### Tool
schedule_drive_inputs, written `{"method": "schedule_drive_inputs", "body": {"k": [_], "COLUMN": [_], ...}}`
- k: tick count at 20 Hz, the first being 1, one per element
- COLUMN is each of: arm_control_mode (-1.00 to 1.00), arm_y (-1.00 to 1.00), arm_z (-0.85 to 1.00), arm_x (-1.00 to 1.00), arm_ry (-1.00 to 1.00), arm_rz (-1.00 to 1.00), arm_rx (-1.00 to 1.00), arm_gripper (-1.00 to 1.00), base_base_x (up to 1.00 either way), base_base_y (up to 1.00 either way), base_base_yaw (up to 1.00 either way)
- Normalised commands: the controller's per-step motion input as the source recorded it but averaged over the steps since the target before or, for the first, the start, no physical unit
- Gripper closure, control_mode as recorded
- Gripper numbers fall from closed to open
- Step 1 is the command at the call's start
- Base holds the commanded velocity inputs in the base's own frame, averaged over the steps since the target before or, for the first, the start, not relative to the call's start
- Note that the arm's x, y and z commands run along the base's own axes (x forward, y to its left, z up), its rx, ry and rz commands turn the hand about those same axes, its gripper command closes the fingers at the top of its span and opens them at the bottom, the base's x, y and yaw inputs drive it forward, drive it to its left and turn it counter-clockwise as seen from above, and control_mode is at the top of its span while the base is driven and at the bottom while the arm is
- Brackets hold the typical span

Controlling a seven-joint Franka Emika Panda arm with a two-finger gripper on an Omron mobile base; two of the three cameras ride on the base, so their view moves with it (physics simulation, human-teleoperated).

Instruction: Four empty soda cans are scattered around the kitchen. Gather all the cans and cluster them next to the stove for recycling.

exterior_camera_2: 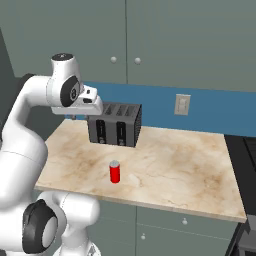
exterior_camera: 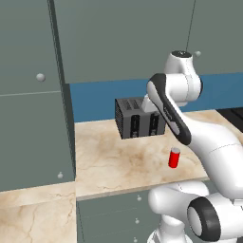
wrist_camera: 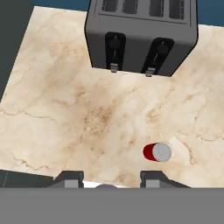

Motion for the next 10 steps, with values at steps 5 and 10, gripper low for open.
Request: {"method": "schedule_drive_inputs", "body": {"k": [5, 10], "arm_control_mode": [-1.00, -1.00], "arm_y": [-0.04, -0.17], "arm_z": [-0.04, -0.04], "arm_x": [-0.10, -0.23], "arm_ry": [0.00, 0.00], "arm_rz": [-0.04, -0.10], "arm_rx": [0.01, 0.03], "arm_gripper": [-1.00, -1.00], "base_base_x": [0.00, 0.00], "base_base_y": [0.00, 0.00], "base_base_yaw": [0.00, 0.00]}}
